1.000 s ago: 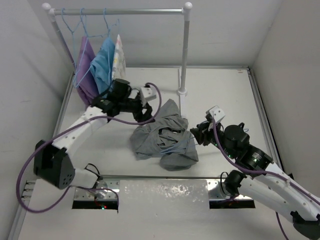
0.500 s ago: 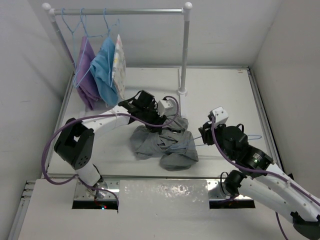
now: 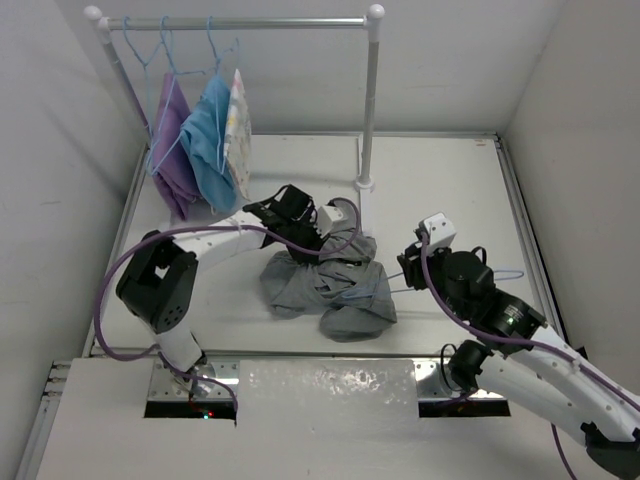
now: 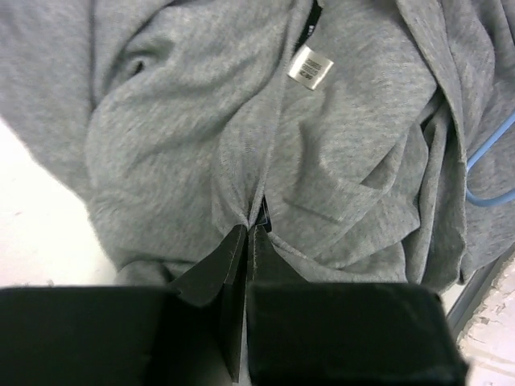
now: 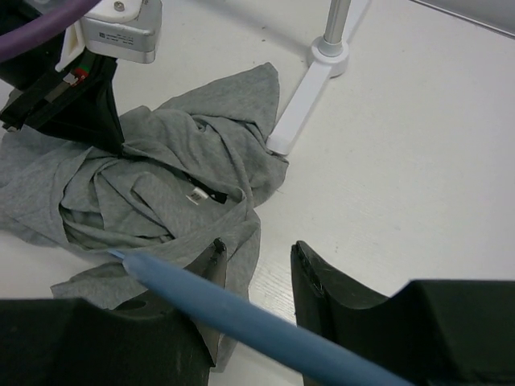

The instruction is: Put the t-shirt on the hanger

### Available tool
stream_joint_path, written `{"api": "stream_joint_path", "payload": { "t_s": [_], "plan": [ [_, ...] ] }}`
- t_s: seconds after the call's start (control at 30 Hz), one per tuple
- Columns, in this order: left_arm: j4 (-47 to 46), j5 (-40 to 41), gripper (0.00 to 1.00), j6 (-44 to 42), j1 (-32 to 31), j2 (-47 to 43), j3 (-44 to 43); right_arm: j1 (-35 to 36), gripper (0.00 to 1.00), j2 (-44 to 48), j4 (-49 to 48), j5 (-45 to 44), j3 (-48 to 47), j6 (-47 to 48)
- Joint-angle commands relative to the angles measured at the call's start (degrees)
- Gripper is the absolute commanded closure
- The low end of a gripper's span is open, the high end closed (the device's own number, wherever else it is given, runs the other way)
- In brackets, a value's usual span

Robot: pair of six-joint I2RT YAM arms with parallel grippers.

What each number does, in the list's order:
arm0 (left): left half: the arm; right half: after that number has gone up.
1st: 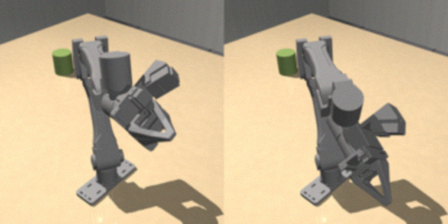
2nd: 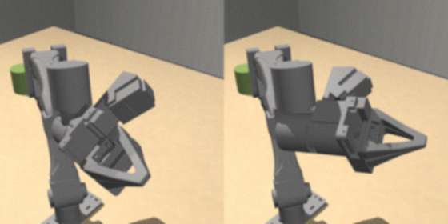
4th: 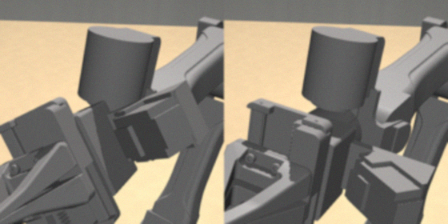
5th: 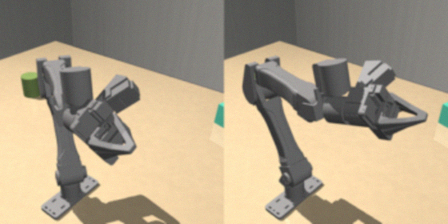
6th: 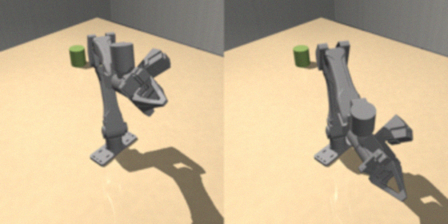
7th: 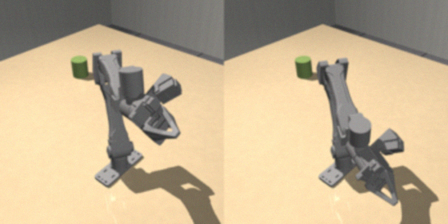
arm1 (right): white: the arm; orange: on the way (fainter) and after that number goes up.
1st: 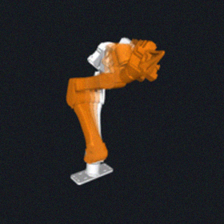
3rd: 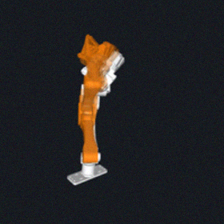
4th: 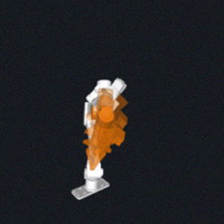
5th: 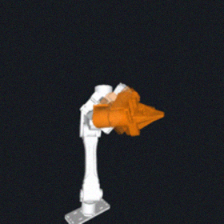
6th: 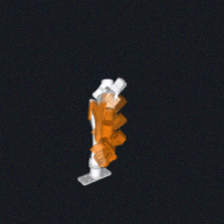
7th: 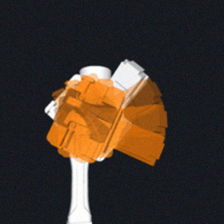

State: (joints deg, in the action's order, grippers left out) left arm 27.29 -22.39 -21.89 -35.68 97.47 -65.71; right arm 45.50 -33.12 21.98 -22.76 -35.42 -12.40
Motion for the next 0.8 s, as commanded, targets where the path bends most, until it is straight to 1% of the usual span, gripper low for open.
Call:
{"api": "stream_joint_path", "payload": {
  "t_s": [0.0,0.07,0.27,0.4,0.53,0.77],
  "plan": [
    [-0.1,2.4,1.00,-0.4,-0.5,-5.6,-3.3,0.0,1.00,-2.2,-5.4,0.6,-3.4,0.1],
    [0.5,3.0,1.00,-0.9,-0.5,-7.8,-3.6,0.0,1.00,-4.7,-6.4,0.8,-5.7,-0.1],
    [3.3,2.0,1.00,-2.7,-0.4,-10.4,-4.7,0.0,1.00,-10.2,-12.6,1.2,-9.3,0.4],
    [3.4,1.8,1.00,-2.9,-0.5,-11.4,-5.3,0.0,1.00,-14.0,-15.4,3.2,-9.9,0.2],
    [4.3,0.0,1.00,-3.5,-0.4,-11.6,-6.4,0.0,1.00,-17.0,-18.6,5.8,-9.3,-0.5],
    [6.1,-4.1,1.00,-7.9,-0.4,-14.1,-5.0,0.0,1.00,-21.7,-19.7,6.2,-10.0,0.1]
  ]
}}
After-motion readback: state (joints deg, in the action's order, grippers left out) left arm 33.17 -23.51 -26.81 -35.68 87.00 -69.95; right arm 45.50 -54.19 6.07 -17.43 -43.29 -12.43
